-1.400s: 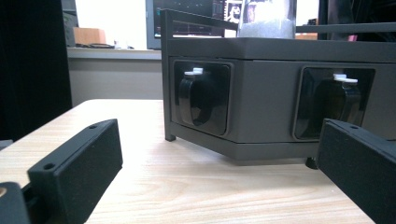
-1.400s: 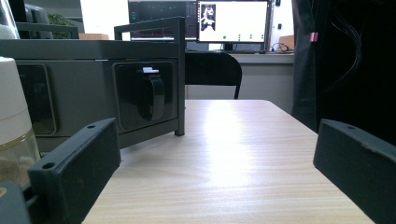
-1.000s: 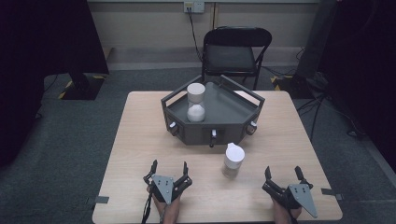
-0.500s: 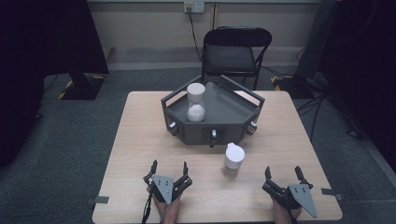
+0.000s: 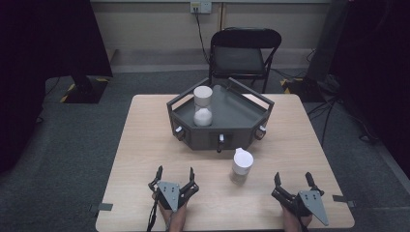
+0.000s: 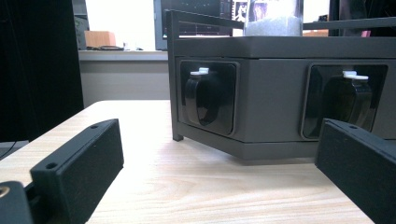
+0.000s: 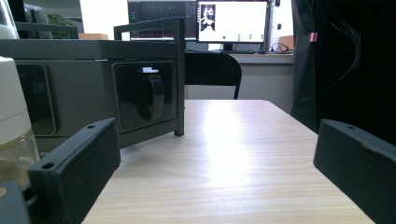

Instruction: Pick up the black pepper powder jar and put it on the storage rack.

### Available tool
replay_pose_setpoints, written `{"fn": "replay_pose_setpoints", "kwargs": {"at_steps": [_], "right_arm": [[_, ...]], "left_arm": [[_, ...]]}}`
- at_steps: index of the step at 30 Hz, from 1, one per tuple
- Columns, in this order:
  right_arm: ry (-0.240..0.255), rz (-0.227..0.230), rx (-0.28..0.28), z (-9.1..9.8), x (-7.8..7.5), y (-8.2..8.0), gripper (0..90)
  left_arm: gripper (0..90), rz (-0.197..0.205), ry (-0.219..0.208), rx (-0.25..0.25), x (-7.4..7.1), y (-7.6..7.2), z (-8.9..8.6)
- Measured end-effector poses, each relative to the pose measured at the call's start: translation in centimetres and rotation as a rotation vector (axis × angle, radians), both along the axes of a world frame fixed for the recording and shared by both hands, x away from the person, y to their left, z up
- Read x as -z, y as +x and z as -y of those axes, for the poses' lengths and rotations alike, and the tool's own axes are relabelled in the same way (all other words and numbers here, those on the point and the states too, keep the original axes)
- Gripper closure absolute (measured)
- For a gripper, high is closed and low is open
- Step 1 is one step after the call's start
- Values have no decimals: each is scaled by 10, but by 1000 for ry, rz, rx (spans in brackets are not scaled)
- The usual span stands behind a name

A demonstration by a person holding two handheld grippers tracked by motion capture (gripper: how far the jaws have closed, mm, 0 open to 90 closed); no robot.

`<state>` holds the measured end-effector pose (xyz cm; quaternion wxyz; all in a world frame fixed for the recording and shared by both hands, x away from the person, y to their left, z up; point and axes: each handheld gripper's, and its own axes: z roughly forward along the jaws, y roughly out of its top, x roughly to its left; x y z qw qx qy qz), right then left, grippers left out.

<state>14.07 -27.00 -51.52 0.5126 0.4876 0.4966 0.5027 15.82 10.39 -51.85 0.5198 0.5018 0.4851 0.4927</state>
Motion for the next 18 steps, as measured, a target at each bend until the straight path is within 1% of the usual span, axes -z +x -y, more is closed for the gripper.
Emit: {"fn": "replay_pose_setpoints", "kwargs": {"at_steps": [6,9,13,14,16,18], "right_arm": [[1,0,-3,0,0,0,0],[2,0,-25,4,0,1,0],[-10,-7,-43,4,-2,2,0],[-6,-7,-48,4,-3,2,0],[24,5,-75,6,-10,2,0],[29,15,-98,5,-15,2,0]], "left_arm": [[0,-1,0,-5,0,0,1],[0,0,0,-6,0,0,1],[0,0,0,-8,0,0,1],[0,-1,0,-8,0,0,1],[0,-1,0,-10,0,0,2],[0,-1,1,-11,0,0,2]]}}
